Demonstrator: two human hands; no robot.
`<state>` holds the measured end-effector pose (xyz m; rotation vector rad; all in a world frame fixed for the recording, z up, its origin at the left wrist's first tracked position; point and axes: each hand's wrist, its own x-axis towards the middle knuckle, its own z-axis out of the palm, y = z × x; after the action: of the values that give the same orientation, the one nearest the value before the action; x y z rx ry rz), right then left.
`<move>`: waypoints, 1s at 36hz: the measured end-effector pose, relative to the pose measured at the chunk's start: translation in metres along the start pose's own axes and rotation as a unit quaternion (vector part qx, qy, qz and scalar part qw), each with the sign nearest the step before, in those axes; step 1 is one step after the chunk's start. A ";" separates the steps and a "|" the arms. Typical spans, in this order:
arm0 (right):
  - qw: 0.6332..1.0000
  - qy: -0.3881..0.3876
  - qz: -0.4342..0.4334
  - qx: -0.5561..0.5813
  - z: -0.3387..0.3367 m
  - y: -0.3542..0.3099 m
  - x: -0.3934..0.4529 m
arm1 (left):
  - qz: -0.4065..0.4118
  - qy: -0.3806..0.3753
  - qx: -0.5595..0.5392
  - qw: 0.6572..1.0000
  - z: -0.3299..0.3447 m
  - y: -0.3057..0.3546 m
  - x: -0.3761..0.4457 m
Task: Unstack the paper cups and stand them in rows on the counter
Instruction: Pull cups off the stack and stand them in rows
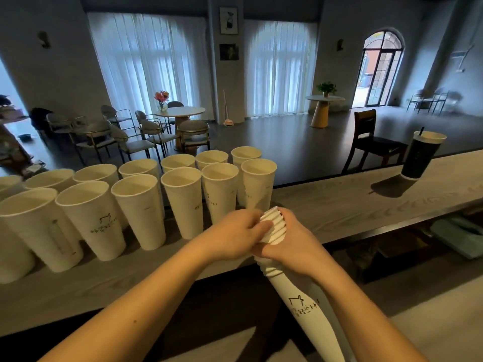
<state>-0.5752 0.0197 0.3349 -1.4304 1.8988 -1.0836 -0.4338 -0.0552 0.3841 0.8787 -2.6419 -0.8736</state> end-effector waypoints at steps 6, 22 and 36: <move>0.998 -0.057 -0.024 0.013 0.036 -0.036 -0.015 | -0.003 0.045 -0.103 0.994 -0.025 -0.030 -0.057; 0.964 -0.229 -0.132 0.005 0.210 -0.184 -0.030 | -0.125 0.130 -0.189 0.965 -0.150 -0.144 -0.253; 0.944 -0.245 -0.216 -0.054 0.396 -0.301 -0.064 | -0.171 0.194 -0.176 0.950 -0.229 -0.256 -0.427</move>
<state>-0.0826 -0.0691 0.3681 -2.0198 1.3404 -0.7061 0.1136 -0.0694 0.4033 1.2761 -1.9538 -1.0766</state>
